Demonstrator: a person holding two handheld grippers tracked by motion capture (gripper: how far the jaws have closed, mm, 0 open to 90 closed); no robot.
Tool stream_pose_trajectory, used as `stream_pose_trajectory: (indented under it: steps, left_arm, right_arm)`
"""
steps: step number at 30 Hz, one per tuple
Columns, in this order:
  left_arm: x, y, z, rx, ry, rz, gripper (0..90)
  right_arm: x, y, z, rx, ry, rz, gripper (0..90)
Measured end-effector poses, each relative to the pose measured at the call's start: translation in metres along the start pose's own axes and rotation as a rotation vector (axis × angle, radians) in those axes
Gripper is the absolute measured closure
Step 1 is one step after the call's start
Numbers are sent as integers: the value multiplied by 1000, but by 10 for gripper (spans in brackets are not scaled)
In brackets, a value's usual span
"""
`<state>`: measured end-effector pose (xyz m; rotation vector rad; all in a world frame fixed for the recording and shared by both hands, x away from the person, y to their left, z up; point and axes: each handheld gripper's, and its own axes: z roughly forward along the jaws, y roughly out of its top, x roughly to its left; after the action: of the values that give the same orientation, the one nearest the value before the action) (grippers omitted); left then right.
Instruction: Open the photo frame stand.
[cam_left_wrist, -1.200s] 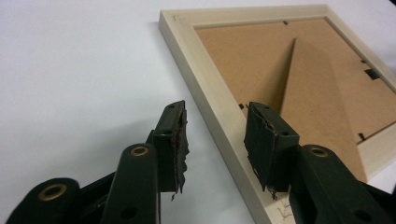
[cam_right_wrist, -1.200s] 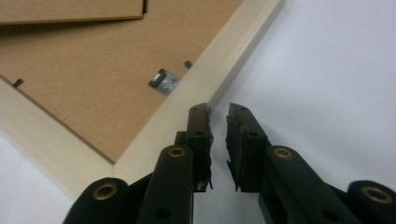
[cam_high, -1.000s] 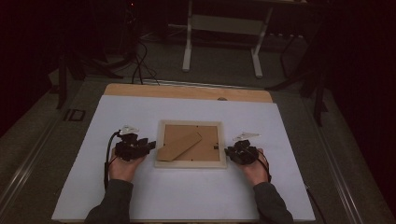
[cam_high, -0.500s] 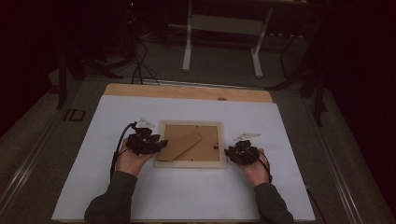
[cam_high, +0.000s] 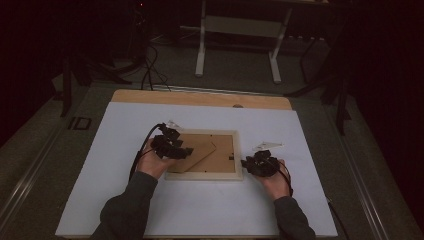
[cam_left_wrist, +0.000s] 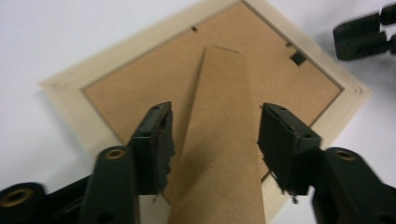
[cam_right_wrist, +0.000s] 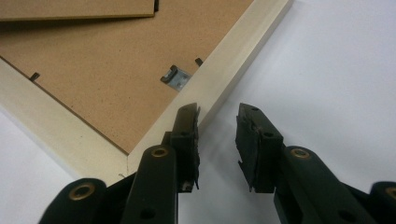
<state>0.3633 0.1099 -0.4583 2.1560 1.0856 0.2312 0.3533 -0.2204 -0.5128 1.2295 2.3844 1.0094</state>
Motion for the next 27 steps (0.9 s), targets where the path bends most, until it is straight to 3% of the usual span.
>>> stream_pose_trajectory:
  steps: [1,7,11,14,17,27]
  left_arm:
    - [0,3,8,26,-14,6,438]
    - [1,9,27,80,-55,24,383]
    - [2,13,37,107,-51,61,346]
    - [3,14,41,117,-67,60,340]
    - [4,15,51,163,-108,56,334]
    - [3,16,68,244,-103,86,291]
  right_arm:
    - [0,0,0,-1,0,-1,681]
    - [0,0,-1,-7,3,2,675]
    - [-1,0,-2,-8,5,3,676]
    - [-1,-1,-2,-7,4,6,676]
    - [-1,-1,0,-4,8,8,675]
    - [0,-1,1,4,12,4,669]
